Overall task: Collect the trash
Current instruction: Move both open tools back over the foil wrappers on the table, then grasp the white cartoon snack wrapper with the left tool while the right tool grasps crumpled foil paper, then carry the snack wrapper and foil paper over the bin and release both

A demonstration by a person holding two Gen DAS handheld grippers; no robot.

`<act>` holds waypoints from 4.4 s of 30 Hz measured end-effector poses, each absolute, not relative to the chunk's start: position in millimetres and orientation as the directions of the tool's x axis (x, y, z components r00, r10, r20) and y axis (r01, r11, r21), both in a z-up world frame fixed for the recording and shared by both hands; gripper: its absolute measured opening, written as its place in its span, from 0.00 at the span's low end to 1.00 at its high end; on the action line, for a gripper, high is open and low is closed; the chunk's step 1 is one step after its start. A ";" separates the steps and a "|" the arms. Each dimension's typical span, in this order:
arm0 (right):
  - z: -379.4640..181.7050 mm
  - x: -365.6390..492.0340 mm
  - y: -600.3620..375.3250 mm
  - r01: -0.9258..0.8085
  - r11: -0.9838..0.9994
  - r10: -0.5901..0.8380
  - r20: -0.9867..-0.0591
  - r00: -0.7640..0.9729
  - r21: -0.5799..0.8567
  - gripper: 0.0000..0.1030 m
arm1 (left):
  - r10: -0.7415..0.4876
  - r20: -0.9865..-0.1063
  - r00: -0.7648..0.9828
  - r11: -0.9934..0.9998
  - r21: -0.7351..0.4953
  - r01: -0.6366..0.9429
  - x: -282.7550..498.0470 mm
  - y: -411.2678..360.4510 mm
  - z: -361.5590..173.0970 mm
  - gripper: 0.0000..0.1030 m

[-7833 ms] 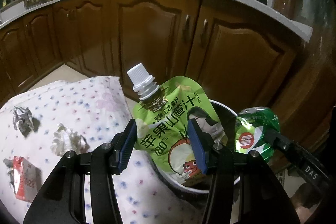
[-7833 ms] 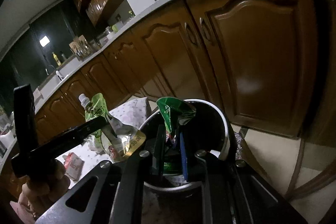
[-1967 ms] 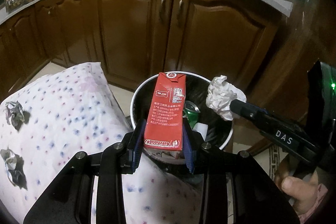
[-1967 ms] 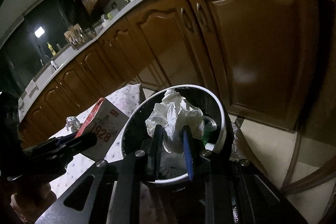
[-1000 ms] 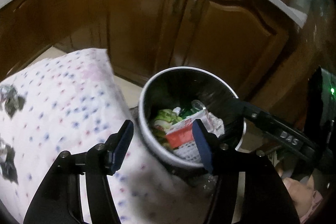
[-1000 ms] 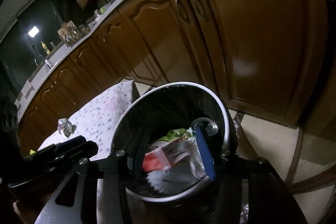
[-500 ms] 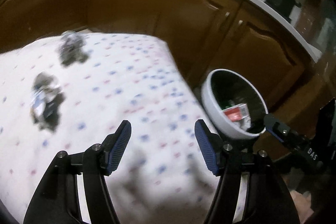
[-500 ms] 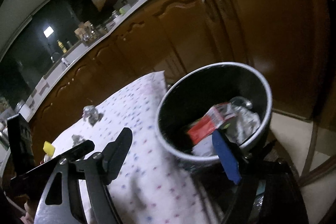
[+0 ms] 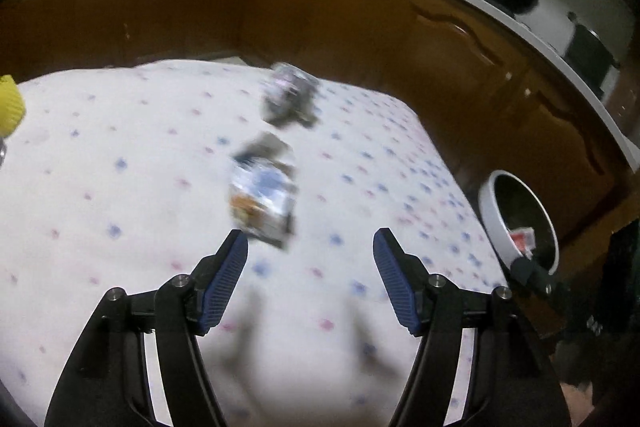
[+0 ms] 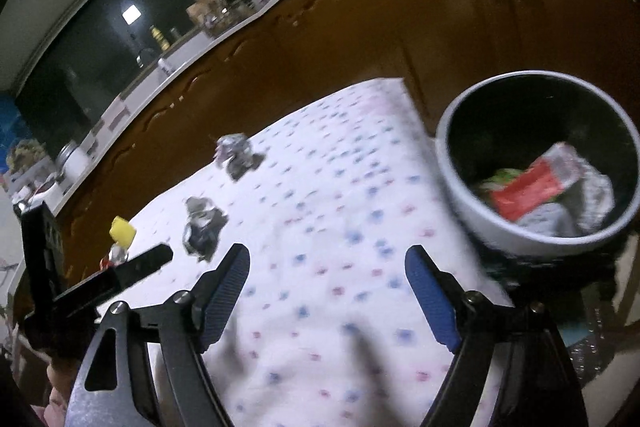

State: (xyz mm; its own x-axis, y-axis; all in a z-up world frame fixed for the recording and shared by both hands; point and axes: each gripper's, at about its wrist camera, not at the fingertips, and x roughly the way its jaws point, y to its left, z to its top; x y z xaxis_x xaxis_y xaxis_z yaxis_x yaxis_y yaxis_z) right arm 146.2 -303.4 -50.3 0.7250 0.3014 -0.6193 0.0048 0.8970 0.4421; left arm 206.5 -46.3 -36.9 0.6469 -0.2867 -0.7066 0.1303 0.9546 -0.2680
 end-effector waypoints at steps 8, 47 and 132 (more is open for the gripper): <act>-52.5 179.6 -254.7 -0.090 0.891 0.378 -0.617 0.690 0.445 0.79 | -0.255 -0.745 0.617 0.962 -0.261 0.081 233.2 -21.0 -55.8 0.68; -83.0 334.9 -200.0 -0.198 0.882 0.452 -0.650 0.611 0.427 0.04 | -0.280 -0.770 0.573 0.947 -0.319 0.034 259.4 -10.1 -85.7 0.28; -21.1 92.8 -472.4 0.240 0.905 0.026 -0.607 0.794 0.352 0.05 | -0.463 -0.727 0.507 0.802 -0.099 0.589 202.0 -326.3 0.1 0.28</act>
State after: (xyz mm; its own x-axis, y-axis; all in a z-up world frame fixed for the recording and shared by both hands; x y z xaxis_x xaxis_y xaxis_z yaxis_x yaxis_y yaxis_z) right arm 92.8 -472.4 -21.1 0.7944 0.0257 -0.6068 0.2396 0.9048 0.3520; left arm 202.0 -326.3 0.1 0.5070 -0.4626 -0.7273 0.5891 0.8019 -0.0995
